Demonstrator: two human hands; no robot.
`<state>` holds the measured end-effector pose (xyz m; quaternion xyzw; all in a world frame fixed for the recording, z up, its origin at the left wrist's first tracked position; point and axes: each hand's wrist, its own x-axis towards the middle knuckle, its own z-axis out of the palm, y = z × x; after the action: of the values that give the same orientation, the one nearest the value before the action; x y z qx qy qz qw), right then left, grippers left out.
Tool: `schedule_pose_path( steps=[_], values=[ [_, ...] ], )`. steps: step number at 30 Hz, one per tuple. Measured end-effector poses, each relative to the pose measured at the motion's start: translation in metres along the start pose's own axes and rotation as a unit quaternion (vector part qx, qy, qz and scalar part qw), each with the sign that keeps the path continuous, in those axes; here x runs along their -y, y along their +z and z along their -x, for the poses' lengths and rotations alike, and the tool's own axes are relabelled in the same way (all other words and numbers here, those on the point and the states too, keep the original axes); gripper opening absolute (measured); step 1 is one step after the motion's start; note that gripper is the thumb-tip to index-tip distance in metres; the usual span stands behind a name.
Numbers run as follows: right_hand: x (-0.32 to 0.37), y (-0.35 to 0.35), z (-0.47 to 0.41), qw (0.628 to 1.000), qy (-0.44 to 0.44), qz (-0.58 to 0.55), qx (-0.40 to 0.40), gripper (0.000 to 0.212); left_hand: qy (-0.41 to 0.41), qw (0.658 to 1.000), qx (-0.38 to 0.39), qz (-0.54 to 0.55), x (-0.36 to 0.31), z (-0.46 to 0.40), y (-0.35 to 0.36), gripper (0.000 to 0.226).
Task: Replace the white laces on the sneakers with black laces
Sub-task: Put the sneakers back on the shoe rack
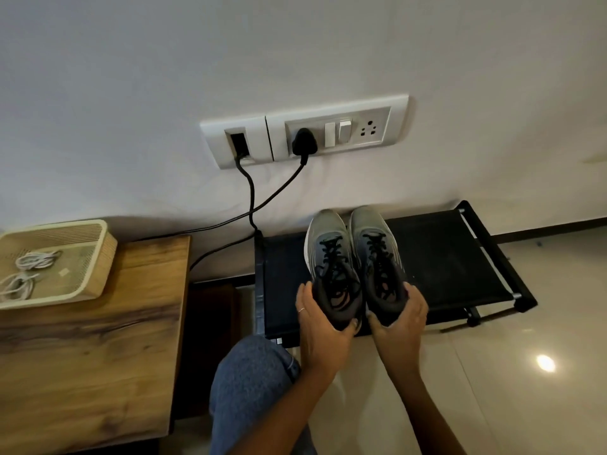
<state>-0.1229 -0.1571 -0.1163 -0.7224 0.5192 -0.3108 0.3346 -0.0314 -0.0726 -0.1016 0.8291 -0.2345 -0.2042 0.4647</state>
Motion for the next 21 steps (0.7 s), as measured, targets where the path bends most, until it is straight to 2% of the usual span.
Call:
schedule_pose_path(
  steps=[2, 4, 9, 13, 16, 19, 21],
  values=[
    [0.0, -0.001, 0.0, 0.999, 0.028, -0.019, 0.015, 0.079, -0.052, 0.994, 0.081, 0.045, 0.009, -0.001, -0.001, 0.101],
    [-0.001, -0.002, -0.002, 0.999, 0.034, -0.022, 0.018, 0.074, -0.057, 0.991, 0.118, 0.001, 0.019, -0.004, 0.0, 0.1],
    [0.002, -0.004, -0.007, 0.999, 0.038, 0.021, 0.029, 0.065, -0.052, 0.987, 0.145, -0.041, 0.027, -0.008, 0.002, 0.1],
    [0.004, -0.01, -0.01, 0.993, 0.058, 0.056, 0.082, 0.067, -0.072, 0.984, 0.161, -0.023, 0.022, -0.007, -0.005, 0.108],
    [0.022, -0.015, -0.009, 0.991, 0.031, 0.114, 0.07, 0.068, -0.09, 0.975, 0.199, -0.033, 0.006, -0.005, -0.019, 0.114],
    [0.062, -0.011, -0.001, 0.992, -0.009, 0.121, 0.033, 0.066, -0.078, 0.972, 0.204, -0.088, -0.008, -0.001, -0.04, 0.101],
    [0.092, -0.003, 0.007, 0.993, -0.058, 0.088, 0.048, 0.064, -0.061, 0.976, 0.18, -0.106, -0.015, 0.003, -0.062, 0.091]
  ],
)
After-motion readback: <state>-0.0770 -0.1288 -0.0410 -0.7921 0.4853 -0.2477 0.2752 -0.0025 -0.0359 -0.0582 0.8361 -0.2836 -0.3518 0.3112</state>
